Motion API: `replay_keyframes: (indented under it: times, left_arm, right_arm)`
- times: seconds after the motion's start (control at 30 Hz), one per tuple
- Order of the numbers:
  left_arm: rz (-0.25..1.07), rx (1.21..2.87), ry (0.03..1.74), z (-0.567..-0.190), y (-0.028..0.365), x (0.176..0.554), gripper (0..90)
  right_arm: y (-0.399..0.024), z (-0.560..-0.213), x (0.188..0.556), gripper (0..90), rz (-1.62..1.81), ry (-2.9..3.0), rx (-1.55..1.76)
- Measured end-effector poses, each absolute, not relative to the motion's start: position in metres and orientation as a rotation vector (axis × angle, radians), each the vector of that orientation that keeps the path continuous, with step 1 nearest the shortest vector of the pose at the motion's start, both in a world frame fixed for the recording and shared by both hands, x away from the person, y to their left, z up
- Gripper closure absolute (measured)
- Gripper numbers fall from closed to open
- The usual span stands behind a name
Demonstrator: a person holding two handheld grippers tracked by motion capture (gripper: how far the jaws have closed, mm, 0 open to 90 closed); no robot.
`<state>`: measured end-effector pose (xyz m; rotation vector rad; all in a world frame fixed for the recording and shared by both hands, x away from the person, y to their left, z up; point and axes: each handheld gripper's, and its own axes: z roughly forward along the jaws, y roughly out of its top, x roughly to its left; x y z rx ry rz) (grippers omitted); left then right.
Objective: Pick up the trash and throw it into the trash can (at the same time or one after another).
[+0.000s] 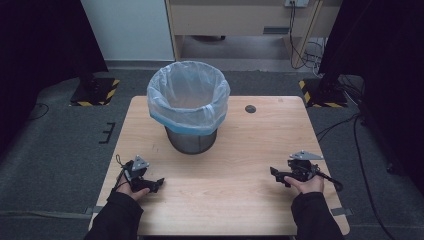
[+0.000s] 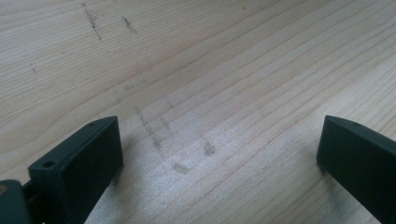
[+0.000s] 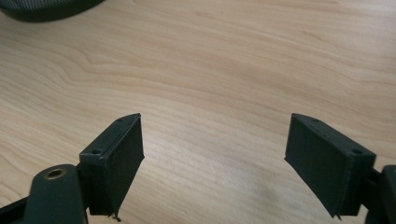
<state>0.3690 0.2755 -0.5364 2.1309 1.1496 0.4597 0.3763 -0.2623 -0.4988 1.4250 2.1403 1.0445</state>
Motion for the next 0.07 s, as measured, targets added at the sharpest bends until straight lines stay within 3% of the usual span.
replay_keyframes:
  times: [0.07]
  left_arm:
    - [0.459,2.130,1.149,-0.5364,0.2756,0.3690,0.0]
  right_arm:
    - [-0.2649,-0.4995,0.3753,18.5,1.037,2.135,1.428]
